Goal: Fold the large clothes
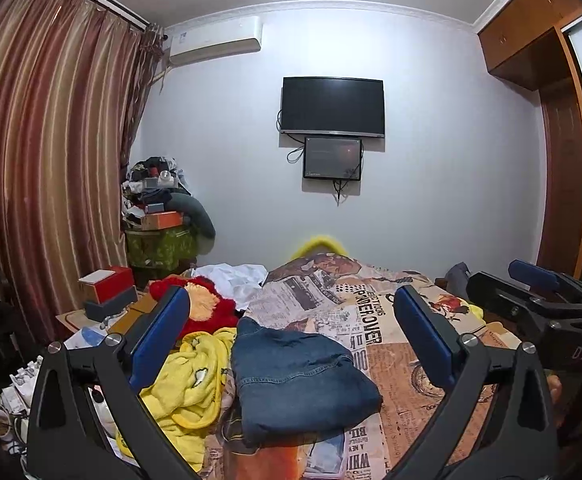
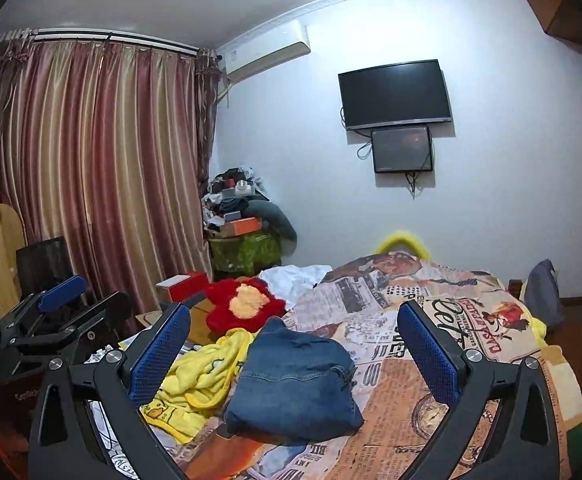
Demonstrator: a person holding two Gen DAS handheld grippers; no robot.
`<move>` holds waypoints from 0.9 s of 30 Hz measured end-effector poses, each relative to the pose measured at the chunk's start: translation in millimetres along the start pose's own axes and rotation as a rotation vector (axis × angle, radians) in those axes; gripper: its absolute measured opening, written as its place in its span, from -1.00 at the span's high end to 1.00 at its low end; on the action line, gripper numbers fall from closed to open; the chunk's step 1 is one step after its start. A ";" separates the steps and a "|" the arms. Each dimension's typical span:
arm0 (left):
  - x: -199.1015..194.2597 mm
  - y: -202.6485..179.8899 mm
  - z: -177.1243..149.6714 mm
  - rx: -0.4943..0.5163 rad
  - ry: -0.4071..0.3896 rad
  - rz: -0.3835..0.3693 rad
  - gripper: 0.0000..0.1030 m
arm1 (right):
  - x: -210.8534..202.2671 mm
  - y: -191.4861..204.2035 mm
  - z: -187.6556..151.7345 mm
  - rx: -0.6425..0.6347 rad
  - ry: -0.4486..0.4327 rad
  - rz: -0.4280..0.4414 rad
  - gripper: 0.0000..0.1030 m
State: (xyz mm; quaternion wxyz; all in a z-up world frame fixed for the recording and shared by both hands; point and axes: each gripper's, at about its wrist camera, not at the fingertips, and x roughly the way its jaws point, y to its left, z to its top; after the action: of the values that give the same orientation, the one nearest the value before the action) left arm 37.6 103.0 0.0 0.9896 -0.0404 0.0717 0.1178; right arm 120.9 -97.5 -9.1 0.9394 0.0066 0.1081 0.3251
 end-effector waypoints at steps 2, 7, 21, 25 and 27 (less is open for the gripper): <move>-0.1 1.4 -1.0 -0.002 0.001 -0.002 -0.99 | 0.0 -0.6 -0.7 0.002 0.002 0.000 -1.00; 0.9 3.0 -2.2 -0.006 0.003 -0.002 -0.99 | 0.4 -1.0 -0.5 0.004 0.004 0.000 -1.00; 5.7 6.0 -4.0 -0.019 0.013 -0.024 -0.99 | 1.6 -1.2 -2.5 0.007 0.006 -0.007 -1.00; 5.7 3.5 -5.4 -0.010 0.018 -0.037 -0.99 | 1.7 -1.9 -3.5 0.009 0.006 -0.008 -1.00; 6.1 1.7 -6.2 -0.004 0.019 -0.037 -0.99 | 1.1 -2.3 -3.9 0.009 0.004 -0.009 -1.00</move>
State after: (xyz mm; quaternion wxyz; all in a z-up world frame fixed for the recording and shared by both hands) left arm 42.3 105.4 -7.2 0.9908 -0.0447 0.0804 0.0990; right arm 122.4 -98.9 -13.4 0.9407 0.0097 0.1113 0.3204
